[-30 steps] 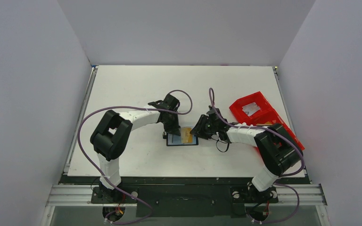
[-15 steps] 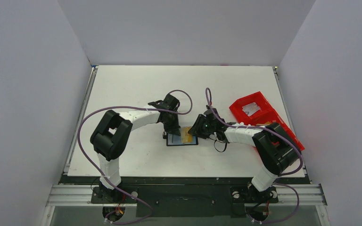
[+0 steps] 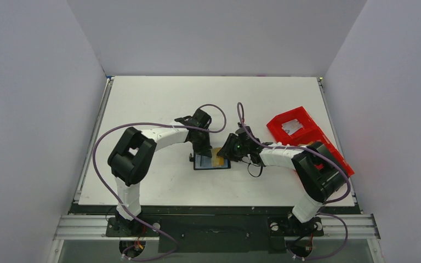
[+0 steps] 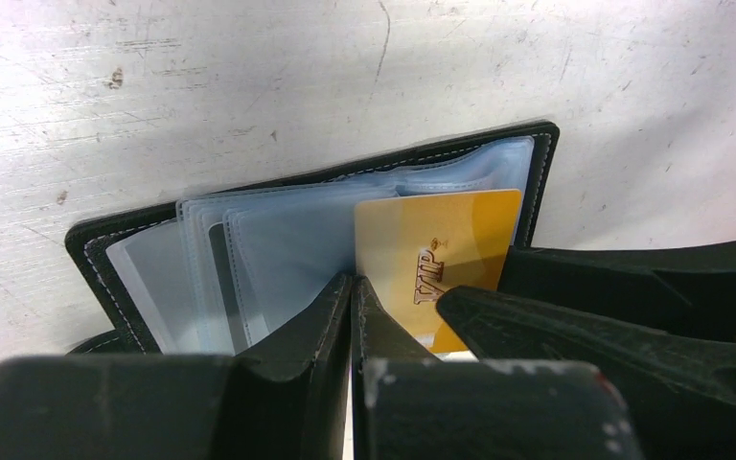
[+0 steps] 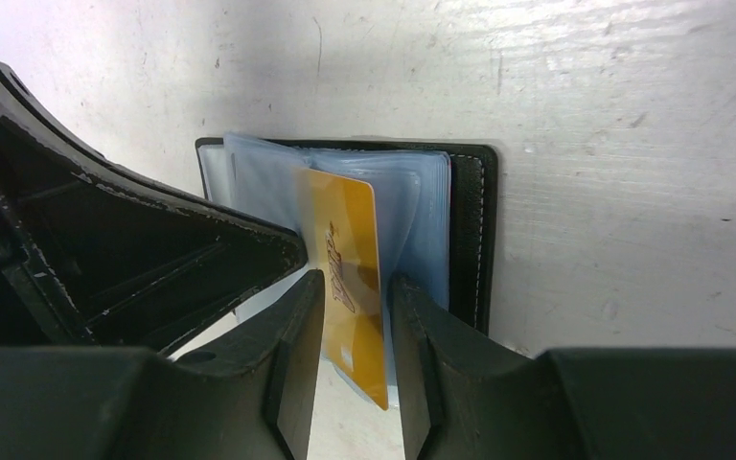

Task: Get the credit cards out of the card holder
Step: Remove the credit card from the card holder.

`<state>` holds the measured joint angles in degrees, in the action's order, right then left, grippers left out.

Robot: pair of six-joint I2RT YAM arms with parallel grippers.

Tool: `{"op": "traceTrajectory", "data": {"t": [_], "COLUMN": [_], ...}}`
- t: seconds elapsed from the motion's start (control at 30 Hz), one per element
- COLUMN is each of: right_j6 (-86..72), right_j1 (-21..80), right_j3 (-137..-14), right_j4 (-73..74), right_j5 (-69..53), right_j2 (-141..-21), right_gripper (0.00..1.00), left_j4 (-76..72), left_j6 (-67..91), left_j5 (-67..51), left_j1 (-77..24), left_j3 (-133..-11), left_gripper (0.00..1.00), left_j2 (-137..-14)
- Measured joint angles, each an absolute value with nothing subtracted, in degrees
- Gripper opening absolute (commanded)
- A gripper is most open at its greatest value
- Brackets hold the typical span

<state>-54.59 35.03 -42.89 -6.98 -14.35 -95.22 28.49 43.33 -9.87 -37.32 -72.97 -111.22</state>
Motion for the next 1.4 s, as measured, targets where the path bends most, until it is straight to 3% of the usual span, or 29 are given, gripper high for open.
{"op": "traceTrajectory", "data": {"t": [0.1, 0.33, 0.93, 1.27, 1.4], "right_j6": [-54.63, -54.85, -54.74, -53.93, -53.91], "right_j1": [35.51, 35.31, 27.22, 26.26, 25.30], "right_j3": [-42.92, -42.83, -37.15, -37.28, -38.52], "right_j4": [-7.35, -7.64, -8.86, -3.05, -1.10], "right_j5": [-14.79, -15.88, -20.34, -20.56, -21.61], "right_j2": [-95.88, -96.29, -90.65, -85.49, -83.26], "right_gripper": [0.23, 0.03, 0.00, 0.00, 0.00], "left_j4": [28.49, 28.25, 21.98, 25.32, 28.99], "left_j6": [43.35, 43.92, 46.30, 43.70, 42.17], "left_j5": [-10.15, -10.83, -14.66, -12.01, -11.40], "left_j1": [-37.45, -37.45, -35.09, -34.79, -33.47], "left_j3": [-73.36, -73.56, -68.20, -68.90, -71.81], "left_gripper": [0.00, 0.00, 0.00, 0.24, 0.29], "left_j2": [-111.57, -111.98, -110.06, -107.53, -104.68]}}
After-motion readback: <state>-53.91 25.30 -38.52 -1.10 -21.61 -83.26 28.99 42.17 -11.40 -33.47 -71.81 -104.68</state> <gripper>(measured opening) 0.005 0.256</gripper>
